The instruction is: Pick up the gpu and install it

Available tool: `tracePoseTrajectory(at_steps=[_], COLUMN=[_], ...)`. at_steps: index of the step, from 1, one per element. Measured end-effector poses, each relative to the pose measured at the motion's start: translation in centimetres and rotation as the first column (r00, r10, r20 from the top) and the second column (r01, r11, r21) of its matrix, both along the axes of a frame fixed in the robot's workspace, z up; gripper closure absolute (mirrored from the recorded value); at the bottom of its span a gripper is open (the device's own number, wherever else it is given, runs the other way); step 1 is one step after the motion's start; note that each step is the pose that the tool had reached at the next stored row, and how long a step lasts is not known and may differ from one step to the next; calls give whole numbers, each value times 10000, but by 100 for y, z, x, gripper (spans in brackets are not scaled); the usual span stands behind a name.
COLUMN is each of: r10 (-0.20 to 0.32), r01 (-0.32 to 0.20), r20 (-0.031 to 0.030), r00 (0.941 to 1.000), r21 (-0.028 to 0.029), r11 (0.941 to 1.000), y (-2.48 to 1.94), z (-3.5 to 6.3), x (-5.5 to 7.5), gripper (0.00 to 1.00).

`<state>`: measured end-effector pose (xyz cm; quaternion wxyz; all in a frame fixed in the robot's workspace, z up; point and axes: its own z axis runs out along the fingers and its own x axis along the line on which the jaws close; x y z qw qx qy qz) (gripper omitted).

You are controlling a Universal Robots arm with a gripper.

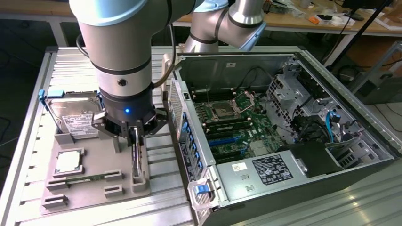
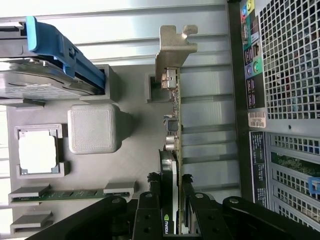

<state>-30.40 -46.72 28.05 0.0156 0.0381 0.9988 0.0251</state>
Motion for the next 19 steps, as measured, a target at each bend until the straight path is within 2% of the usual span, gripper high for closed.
tracePoseTrajectory(at_steps=[19], r10=[0], r01=[0], r20=[-3], r00=[10000], r21=[0], r11=[10000], y=[0], z=[125], x=[0], gripper=[73])
